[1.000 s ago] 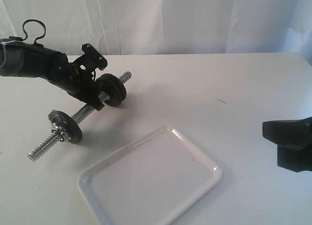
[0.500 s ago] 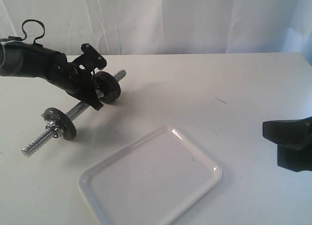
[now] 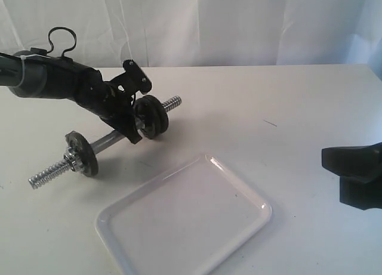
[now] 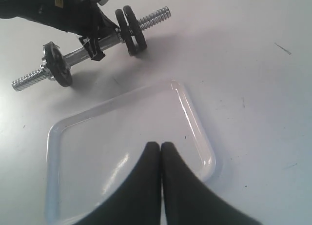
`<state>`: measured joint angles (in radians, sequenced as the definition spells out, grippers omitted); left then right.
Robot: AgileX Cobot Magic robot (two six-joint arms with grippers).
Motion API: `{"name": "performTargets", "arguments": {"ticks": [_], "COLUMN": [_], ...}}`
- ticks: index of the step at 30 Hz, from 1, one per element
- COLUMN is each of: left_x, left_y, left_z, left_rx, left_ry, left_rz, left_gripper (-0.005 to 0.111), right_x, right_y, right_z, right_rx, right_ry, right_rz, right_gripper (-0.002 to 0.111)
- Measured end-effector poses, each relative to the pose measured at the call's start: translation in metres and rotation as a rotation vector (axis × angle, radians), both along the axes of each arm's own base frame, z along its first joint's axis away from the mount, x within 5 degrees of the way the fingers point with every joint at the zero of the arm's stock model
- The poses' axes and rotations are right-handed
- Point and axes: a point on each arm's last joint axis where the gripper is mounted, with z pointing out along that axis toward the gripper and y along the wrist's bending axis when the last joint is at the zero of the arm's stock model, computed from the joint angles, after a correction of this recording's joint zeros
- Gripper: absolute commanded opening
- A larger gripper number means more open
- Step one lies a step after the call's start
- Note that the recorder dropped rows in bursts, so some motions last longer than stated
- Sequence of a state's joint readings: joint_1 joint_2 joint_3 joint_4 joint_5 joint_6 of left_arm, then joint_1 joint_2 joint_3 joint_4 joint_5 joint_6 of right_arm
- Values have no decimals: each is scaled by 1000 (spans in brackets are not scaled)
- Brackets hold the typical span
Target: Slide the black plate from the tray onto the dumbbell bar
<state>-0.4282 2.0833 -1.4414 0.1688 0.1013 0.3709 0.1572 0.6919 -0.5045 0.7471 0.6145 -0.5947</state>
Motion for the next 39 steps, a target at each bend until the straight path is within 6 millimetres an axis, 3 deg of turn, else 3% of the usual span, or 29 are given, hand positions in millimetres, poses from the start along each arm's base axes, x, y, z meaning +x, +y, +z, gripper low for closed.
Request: {"name": "performTargets", "arguments": {"ticks": [16, 19, 30, 39], "left_x": [-3, -5, -12, -16], "left_y": [0, -3, -2, 0], "left_z": [0, 6, 61, 69], "left_rx": [13, 7, -79, -89], "left_ry": [29, 20, -107, -90], "left_rz": [-1, -6, 3, 22], "left_gripper": [0, 0, 0, 0], "right_x": [0, 0, 0, 0], "right_y": [0, 0, 0, 0], "right_z": [0, 0, 0, 0], "right_rx": [0, 0, 0, 0], "right_ry": [-1, -1, -3, 0], "right_rz": [-1, -1, -2, 0], "right_gripper": [0, 0, 0, 0]}}
